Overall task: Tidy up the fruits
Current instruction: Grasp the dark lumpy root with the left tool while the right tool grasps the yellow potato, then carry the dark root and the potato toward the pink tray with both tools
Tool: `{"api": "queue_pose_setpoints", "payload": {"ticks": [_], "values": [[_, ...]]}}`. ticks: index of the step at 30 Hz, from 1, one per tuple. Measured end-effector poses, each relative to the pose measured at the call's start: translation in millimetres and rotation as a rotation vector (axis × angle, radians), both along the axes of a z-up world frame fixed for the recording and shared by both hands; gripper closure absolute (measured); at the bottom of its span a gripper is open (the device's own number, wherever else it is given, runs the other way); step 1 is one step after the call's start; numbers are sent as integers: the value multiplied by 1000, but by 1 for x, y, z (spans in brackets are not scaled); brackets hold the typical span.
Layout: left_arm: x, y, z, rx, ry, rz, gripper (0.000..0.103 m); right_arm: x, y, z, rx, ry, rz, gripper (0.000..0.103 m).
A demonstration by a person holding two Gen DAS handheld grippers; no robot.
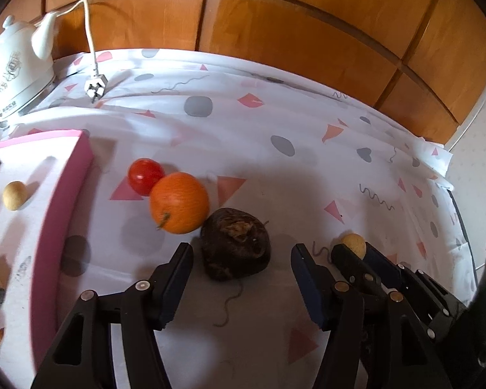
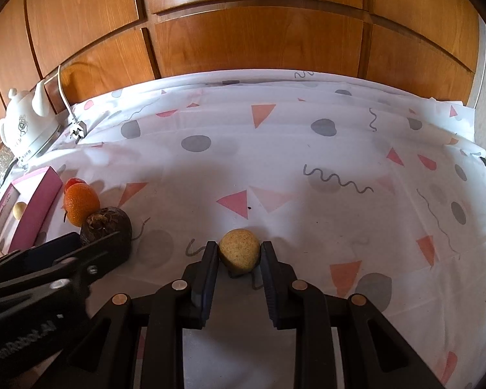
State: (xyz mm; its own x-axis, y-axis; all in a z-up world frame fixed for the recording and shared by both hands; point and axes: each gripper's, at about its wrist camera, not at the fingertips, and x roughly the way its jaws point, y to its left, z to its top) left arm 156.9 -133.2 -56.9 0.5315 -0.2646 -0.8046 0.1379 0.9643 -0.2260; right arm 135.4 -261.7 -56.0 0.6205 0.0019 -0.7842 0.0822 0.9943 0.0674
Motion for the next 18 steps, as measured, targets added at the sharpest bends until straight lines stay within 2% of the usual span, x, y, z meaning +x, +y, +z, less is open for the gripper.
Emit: {"api": "queue_pose_setpoints", "payload": {"ticks": [6, 9, 15, 18], "values": [[5, -10, -3, 49, -27, 6, 40, -2, 2, 0, -13, -6, 0, 76], [4, -5, -3, 57, -37, 27, 57, -1, 4, -1, -23, -6, 1, 76], [-6, 8, 0, 8, -41, -8, 57, -1, 0, -1, 8, -9, -1, 76], [-23, 14, 1, 32, -49, -39, 57, -1, 1, 0, 4, -8, -1, 76]]}}
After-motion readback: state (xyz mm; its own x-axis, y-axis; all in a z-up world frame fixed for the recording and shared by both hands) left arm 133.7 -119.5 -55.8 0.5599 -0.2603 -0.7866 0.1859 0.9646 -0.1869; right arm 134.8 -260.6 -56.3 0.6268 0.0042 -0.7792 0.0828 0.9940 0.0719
